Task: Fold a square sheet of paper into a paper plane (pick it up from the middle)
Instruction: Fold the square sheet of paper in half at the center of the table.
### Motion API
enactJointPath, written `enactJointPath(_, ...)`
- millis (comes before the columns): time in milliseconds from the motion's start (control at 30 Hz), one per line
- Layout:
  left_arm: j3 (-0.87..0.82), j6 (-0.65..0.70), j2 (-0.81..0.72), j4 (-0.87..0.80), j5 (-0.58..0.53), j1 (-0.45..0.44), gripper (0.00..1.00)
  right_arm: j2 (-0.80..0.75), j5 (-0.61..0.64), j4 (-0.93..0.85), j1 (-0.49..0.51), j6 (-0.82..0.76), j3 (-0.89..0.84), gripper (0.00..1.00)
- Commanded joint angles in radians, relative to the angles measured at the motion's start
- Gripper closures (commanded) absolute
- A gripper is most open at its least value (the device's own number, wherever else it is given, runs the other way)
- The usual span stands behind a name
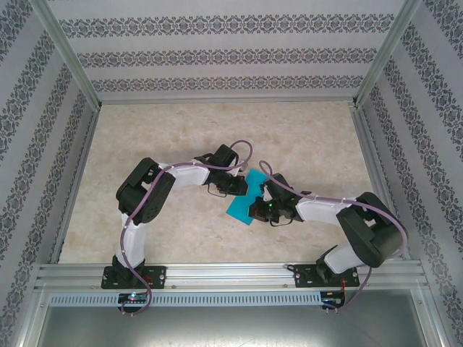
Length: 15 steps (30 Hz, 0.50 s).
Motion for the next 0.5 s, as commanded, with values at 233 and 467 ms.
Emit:
enactJointPath(233, -0.024, 0.035, 0.074, -0.128, -0.099, -0.006, 0.85, -0.143, 0.018, -0.149, 0.044, 0.083, -0.065, 0.99)
enactJointPath(467, -0.029, 0.033, 0.072, -0.122, -0.096, -0.006, 0.85, -0.207, 0.023, -0.027, 0.019, 0.143, -0.023, 0.99)
